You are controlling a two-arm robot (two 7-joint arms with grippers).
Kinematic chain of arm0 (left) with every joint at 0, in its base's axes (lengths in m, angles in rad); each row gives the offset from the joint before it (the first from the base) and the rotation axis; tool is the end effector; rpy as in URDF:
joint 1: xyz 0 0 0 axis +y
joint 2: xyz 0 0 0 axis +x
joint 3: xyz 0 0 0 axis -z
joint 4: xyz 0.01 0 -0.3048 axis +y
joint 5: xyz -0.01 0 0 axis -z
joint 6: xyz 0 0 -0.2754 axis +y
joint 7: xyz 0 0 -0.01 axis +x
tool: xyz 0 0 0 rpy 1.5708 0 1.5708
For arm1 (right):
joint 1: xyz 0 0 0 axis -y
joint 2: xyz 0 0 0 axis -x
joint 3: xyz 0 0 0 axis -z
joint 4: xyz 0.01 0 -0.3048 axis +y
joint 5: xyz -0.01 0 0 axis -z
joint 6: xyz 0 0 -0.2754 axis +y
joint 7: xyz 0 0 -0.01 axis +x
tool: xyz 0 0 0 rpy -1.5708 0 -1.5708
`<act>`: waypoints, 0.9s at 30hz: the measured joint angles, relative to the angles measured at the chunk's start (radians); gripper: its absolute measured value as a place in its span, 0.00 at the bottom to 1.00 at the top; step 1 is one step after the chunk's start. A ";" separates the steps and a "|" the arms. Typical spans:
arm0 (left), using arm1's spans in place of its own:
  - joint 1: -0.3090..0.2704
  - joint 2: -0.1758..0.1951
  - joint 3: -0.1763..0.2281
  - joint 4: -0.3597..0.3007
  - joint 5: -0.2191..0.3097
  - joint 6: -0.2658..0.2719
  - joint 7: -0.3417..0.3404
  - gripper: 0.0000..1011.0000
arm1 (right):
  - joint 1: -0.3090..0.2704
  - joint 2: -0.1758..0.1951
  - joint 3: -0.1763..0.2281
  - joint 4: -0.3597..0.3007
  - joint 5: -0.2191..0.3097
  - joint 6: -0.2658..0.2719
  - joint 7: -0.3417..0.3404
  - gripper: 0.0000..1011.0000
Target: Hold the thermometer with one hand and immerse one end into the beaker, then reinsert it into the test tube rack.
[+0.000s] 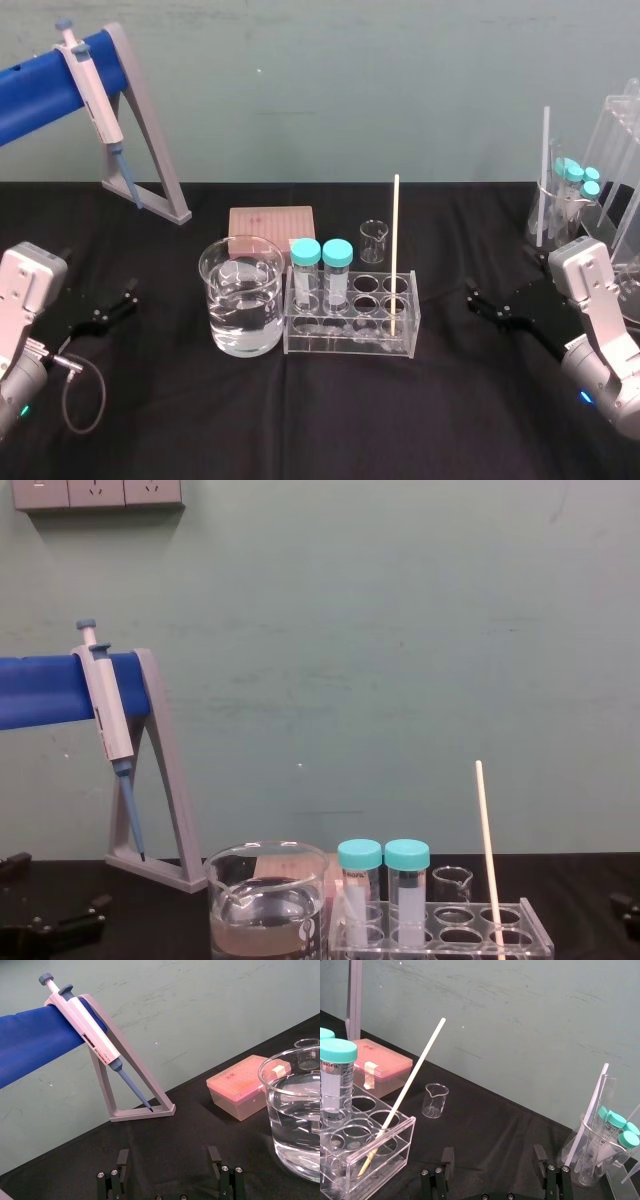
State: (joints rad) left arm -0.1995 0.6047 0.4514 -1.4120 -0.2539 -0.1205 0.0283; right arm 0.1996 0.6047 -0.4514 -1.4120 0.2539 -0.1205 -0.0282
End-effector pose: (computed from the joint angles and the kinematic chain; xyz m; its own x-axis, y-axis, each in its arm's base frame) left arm 0.3289 0.0999 -0.3078 0.2923 0.8803 0.3737 -0.9553 0.2873 0.0703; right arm 0.3289 -0.0999 -0.3078 0.2923 -0.8803 0.3738 0.9552 0.2874 -0.0703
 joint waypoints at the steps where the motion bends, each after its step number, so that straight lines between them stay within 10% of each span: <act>1: 0.000 0.000 0.000 0.000 0.000 0.000 0.000 0.99 | 0.000 0.000 0.000 0.000 0.000 0.000 0.000 0.99; 13: 0.000 0.000 0.000 0.000 0.000 0.000 0.000 0.99 | -0.001 0.001 0.002 -0.004 0.000 0.000 0.000 0.99; 27: 0.000 0.000 0.000 0.000 0.000 0.000 0.000 0.99 | -0.117 0.097 0.129 -0.370 0.127 0.150 0.071 0.99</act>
State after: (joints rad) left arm -0.1995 0.6047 0.4514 -1.4120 -0.2539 -0.1206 0.0283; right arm 0.0823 0.7016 -0.3225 -1.7821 0.3806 0.0296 0.0424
